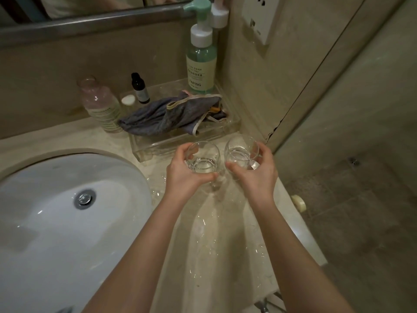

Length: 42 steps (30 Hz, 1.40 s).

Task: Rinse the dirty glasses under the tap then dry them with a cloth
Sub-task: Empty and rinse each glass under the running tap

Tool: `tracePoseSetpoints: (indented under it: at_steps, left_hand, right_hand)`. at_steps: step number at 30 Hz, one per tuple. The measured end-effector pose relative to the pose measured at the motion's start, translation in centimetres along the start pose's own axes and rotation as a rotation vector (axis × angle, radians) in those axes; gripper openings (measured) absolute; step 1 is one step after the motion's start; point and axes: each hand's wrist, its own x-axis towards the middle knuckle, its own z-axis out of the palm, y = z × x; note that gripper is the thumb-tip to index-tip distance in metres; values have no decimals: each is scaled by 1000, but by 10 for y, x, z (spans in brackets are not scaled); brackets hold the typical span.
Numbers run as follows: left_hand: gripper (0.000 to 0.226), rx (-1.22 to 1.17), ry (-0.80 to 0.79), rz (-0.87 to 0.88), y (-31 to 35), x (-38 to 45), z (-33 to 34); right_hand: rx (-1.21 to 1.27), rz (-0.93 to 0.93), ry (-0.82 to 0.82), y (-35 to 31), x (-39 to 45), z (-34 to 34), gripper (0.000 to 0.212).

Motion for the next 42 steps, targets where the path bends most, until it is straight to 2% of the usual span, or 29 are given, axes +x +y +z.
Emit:
tracePoseSetpoints:
  at_steps: [4,17,28,35,38,40,42]
  left_hand:
    - [83,2,4,1,-2,2,4]
    - [92,133,10,79,2,2,10]
    - [93,204,16,70,4,8,11]
    - [103,381,-127,56,20,8,-3]
    - [90,585,-216,92,31,2,-34]
    - [77,676,-261,102,37,-4,-65]
    - [71,725,-263,102,40,-15,-98]
  right_hand:
    - [17,-23,-20,-2,1,-4,73]
    - [-39,-75,-16,-1,2,-1,81]
    - [-88,-85,-36,-4,6,0,85]
    - [-322,-99,-134,-24,8,-17,80]
    - [-466,-200,-143,-41,3,-35,63]
    - [-588,-281,-257,-59,-4,-41,53]
    - [-662,-324,-461,-78,-14,-38,51]
